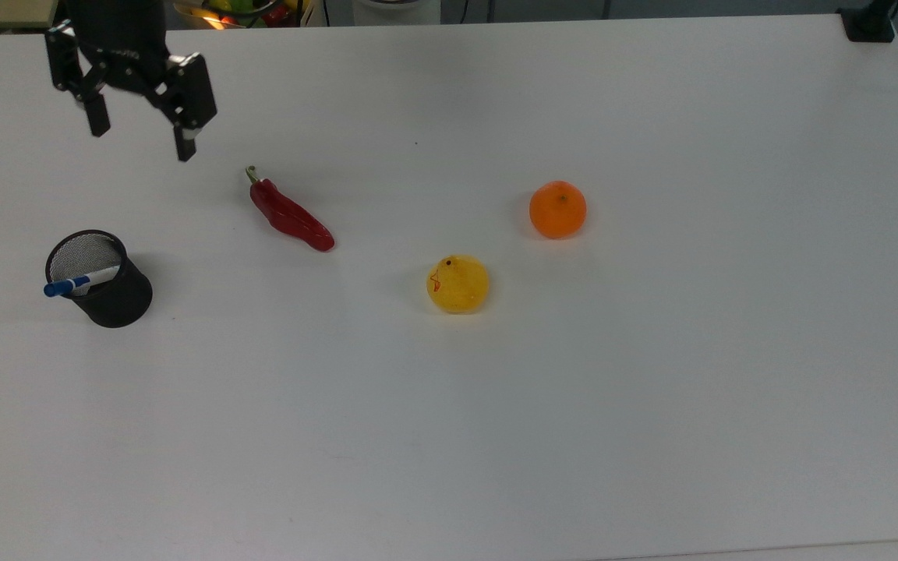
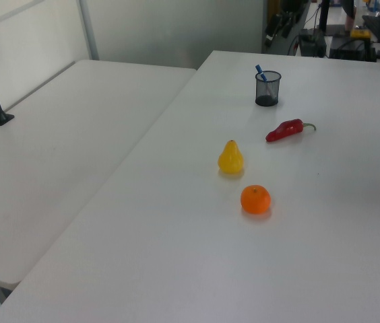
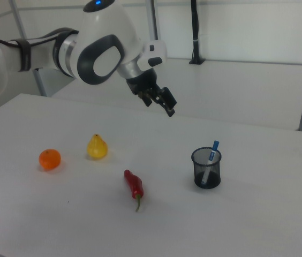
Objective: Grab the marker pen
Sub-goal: 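Move the open gripper over the black mesh pen cup, then lower the gripper and close it on the blue-capped marker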
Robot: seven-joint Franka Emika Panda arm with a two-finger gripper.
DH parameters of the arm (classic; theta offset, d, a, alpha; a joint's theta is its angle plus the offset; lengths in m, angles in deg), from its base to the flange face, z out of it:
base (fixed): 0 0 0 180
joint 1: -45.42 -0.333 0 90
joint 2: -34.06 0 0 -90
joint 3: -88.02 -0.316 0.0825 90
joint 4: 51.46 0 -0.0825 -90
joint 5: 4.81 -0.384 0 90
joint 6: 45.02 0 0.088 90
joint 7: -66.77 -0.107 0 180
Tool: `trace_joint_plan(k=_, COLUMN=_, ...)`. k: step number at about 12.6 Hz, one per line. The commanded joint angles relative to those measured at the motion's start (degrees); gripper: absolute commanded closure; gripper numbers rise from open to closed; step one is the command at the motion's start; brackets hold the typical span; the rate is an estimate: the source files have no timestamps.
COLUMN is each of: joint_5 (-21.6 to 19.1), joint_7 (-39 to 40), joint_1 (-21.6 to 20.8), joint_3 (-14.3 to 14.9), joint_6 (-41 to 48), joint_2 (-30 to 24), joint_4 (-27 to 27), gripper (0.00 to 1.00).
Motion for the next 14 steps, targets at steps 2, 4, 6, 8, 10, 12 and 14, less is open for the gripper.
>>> trace_joint_plan(k=2, joint_5=0.2, joint_7=-1.1, joint_1=2.2, joint_3=1.1, joint_6=-11.2, joint_2=5.9, joint_4=-1.0, gripper=0.0)
trace_joint_plan(k=4, joint_5=-0.4, joint_7=-1.0, joint_1=4.5, joint_3=1.1, joint_6=-15.2, joint_2=9.5, joint_4=-2.2, gripper=0.0)
trace_joint_plan(k=6, joint_5=-1.8, joint_7=-1.0, joint_1=6.4, joint_3=1.1, joint_6=-20.1, joint_2=13.2, joint_4=-3.6, gripper=0.0)
trace_joint_plan(k=8, joint_5=-2.5, joint_7=-1.2, joint_1=7.5, joint_3=1.1, joint_6=-22.2, joint_2=16.8, joint_4=-6.0, gripper=0.02)
trace_joint_plan(k=10, joint_5=-2.5, joint_7=-1.1, joint_1=8.0, joint_3=1.1, joint_6=-23.2, joint_2=19.2, joint_4=-7.2, gripper=0.18)
trace_joint_plan(k=12, joint_5=-2.6, joint_7=-1.1, joint_1=8.1, joint_3=1.1, joint_6=-23.4, joint_2=19.6, joint_4=-7.0, gripper=0.21)
trace_joint_plan(k=14, joint_5=-2.6, joint_7=-0.7, joint_1=7.9, joint_3=1.0, joint_6=-23.3, joint_2=20.0, joint_4=-6.8, gripper=0.36)
